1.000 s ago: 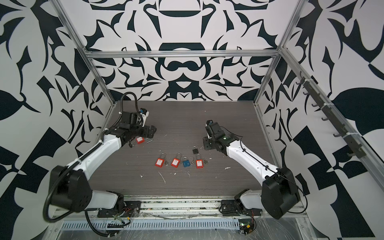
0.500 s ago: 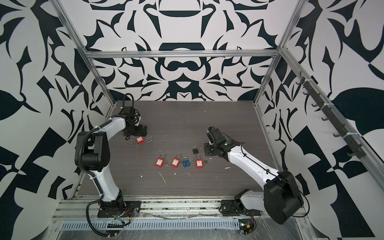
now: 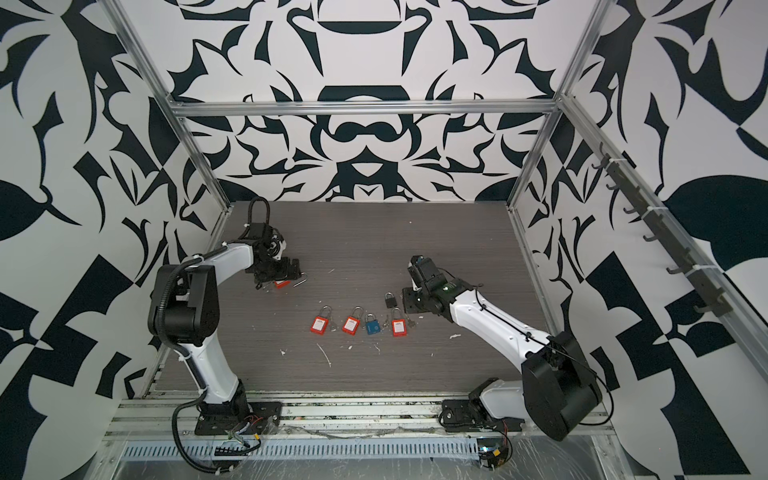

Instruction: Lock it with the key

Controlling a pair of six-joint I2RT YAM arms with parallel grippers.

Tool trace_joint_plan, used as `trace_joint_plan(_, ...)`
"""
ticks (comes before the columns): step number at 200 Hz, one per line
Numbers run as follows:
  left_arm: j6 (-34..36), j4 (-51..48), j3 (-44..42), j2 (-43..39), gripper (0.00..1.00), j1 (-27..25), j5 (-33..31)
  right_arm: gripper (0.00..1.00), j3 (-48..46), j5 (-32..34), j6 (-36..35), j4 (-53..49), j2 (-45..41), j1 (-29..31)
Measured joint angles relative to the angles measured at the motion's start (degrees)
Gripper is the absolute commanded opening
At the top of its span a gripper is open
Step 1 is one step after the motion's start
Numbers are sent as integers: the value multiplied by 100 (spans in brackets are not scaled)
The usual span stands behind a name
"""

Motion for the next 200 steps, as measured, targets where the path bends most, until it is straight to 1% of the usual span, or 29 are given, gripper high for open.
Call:
trace_joint_plan(63, -986, 181, -498, -389, 99, -72, 938, 53, 72, 22, 125, -17, -186, 125)
trace_joint_plan(97, -1478, 236, -846, -654, 99, -518, 1172, 53, 188, 17, 125, -39, -166, 186)
trace_joint_plan(119, -1799, 363, -1045, -793, 99, -831, 1298, 53, 431, -7, 61, -68, 11, 267)
trace_joint_plan(134, -1939, 455, -1150, -903, 99, -955, 1340, 53, 669, -90, -122, -66, 232, 367)
trace_joint_plan(156, -2026, 485, -1231, -1250, 99, -953, 1274, 53, 1165, -304, -553, -72, 745, 590)
trace_joint_plan(184, -1985, 474, -1235, -2232, 99, -885, 789, 54, 2096, -516, -1305, -57, 1738, 1029)
trace_joint_plan(200, -1976, 472, -1235, -2865, 99, -627, 551, 55, 2732, -562, -1685, -63, 2402, 1281)
